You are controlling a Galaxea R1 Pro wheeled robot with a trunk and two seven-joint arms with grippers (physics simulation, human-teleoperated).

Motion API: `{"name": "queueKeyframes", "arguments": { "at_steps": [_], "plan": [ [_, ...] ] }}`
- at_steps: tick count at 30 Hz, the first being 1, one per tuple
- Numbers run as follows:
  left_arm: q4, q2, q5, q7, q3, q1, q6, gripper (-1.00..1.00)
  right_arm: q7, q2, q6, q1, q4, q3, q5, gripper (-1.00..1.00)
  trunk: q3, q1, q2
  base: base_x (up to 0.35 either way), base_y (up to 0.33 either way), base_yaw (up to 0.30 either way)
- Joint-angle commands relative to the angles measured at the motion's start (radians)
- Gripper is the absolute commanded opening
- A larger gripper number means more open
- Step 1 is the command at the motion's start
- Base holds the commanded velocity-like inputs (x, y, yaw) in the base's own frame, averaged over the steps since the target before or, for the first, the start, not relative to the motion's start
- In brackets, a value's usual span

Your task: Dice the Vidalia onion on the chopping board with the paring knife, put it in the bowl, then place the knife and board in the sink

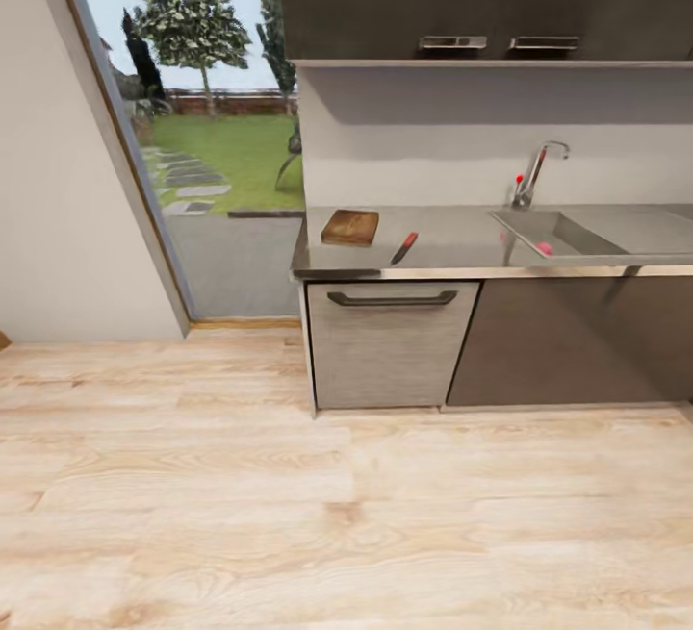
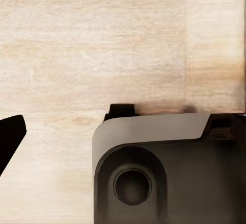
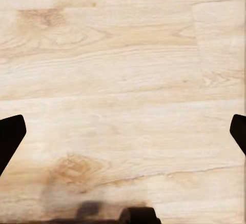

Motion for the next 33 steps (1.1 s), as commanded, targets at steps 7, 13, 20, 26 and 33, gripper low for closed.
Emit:
{"name": "queueKeyframes", "arguments": {
  "at_steps": [7, 13, 20, 26, 33],
  "plan": [
    [-0.001, 0.0, 0.0, 0.0, 0.0, 0.0, -0.001, 1.0, -0.004, 0.0, -0.003, 0.0, 0.001, 0.001, 0.0, 1.0, -0.001, 0.001, 0.0, 0.303, -0.165, 0.0],
    [-0.001, 0.0, 0.0, 0.0, 0.0, 0.0, -0.001, 1.0, -0.003, 0.001, -0.003, 0.0, 0.001, 0.001, 0.0, 1.0, -0.001, 0.001, 0.0, 0.303, -0.167, 0.0],
    [-0.001, 0.0, 0.0, 0.0, 0.001, 0.0, -0.001, 1.0, -0.002, -0.003, -0.004, 0.0, 0.001, 0.001, 0.001, 1.0, -0.001, 0.001, 0.0, 0.28, -0.156, 0.0],
    [-0.003, 0.0, 0.0, 0.0, 0.002, 0.0, -0.001, 1.0, -0.002, -0.004, -0.003, 0.0, 0.001, 0.001, 0.001, 1.0, -0.001, 0.001, 0.0, 0.064, -0.038, 0.0],
    [-0.002, 0.0, 0.001, 0.0, 0.002, 0.0, -0.001, 1.0, -0.002, -0.004, -0.003, 0.0, 0.001, 0.001, 0.0, 1.0, -0.001, 0.001, 0.0, 0.005, -0.003, 0.0]
  ]
}}
